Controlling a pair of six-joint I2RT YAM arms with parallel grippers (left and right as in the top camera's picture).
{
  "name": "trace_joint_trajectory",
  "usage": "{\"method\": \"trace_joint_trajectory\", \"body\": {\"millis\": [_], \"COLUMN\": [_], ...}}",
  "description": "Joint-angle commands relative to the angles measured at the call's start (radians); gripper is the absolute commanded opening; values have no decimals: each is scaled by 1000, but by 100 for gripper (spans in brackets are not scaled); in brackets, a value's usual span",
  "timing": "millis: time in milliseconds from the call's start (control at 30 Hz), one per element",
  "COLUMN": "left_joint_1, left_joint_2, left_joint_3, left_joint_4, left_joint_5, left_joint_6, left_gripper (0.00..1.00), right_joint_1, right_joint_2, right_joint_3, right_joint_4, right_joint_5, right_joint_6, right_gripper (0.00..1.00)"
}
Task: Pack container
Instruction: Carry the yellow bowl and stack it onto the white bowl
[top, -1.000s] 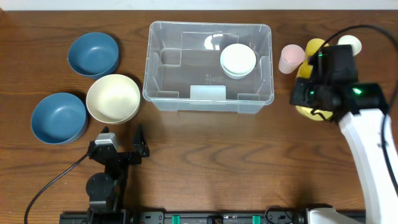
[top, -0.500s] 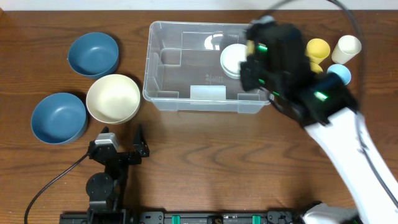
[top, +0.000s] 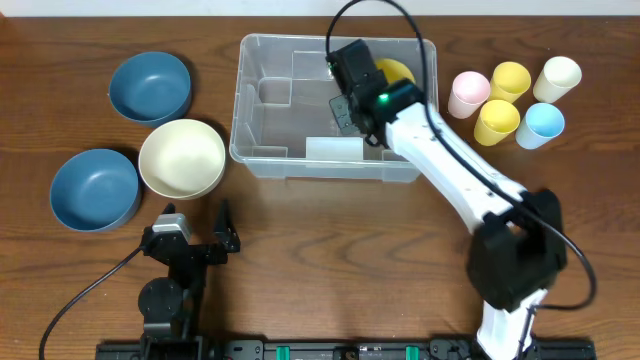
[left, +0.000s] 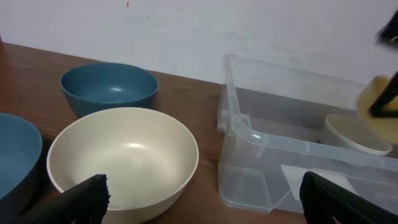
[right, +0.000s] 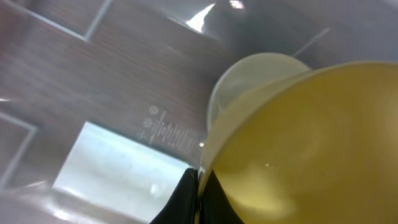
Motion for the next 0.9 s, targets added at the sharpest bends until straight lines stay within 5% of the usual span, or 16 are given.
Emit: {"method": "trace_joint_trajectory", "body": {"millis": [0, 467, 567, 633, 867], "left_joint_1": [-4, -4, -4, -4, -4], "left_joint_2": [-6, -6, -5, -6, -5], "left_joint_3": [-23, -23, -23, -23, -23], "left_joint_4": [-23, -23, -23, -23, -23], "left_joint_5": [3, 3, 3, 3, 3], "left_joint_6": [5, 5, 5, 5, 5], "left_gripper": [98, 98, 98, 98, 98], "right_joint_1": [-16, -108, -109, -103, -55], "right_joint_2": [46, 127, 127, 127, 125], "right_joint_3": [16, 16, 16, 17, 90], "right_joint_4": [34, 152, 159, 161, 76], "right_joint_5": [21, -2, -20, -21, -24], "right_joint_6": [-16, -16, -44, -55, -57], "right_gripper": [1, 3, 45, 63, 75]}}
